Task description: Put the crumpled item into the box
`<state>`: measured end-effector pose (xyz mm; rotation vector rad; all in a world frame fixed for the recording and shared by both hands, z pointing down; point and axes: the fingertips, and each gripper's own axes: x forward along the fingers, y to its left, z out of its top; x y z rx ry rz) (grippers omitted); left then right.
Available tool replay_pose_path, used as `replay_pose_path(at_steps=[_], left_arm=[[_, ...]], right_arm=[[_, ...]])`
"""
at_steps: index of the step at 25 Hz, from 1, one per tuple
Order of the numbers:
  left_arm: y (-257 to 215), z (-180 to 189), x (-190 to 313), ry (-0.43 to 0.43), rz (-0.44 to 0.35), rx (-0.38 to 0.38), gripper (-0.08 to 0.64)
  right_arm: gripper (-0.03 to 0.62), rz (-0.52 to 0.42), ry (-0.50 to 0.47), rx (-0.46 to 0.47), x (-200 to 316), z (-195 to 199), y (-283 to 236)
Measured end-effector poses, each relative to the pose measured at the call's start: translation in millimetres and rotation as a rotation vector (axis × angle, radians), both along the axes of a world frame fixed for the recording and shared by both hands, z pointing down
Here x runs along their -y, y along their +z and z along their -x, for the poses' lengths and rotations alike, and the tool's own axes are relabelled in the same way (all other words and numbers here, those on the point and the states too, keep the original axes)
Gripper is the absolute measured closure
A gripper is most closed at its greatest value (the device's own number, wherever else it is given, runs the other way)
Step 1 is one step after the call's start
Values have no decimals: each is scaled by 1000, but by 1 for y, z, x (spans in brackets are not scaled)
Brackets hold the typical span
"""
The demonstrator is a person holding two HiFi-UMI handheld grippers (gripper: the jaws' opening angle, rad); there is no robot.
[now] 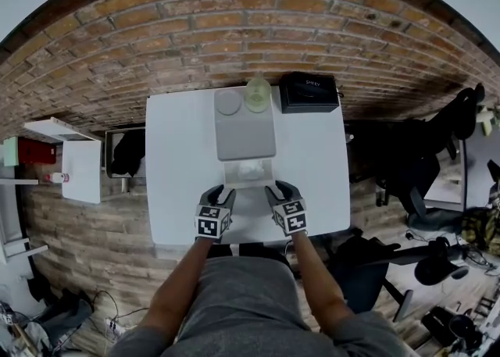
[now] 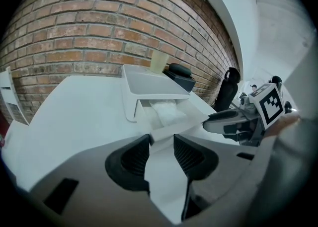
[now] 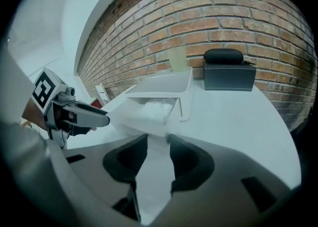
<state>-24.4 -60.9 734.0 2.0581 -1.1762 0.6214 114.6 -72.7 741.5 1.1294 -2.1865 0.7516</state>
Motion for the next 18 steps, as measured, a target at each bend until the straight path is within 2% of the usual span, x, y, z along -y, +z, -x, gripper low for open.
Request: replay_pose_path(at_steps=[18], left_arm=[[-3, 3, 19, -6, -2, -29, 407]], right_arm=[[446, 1, 26, -2, 18, 2, -3]])
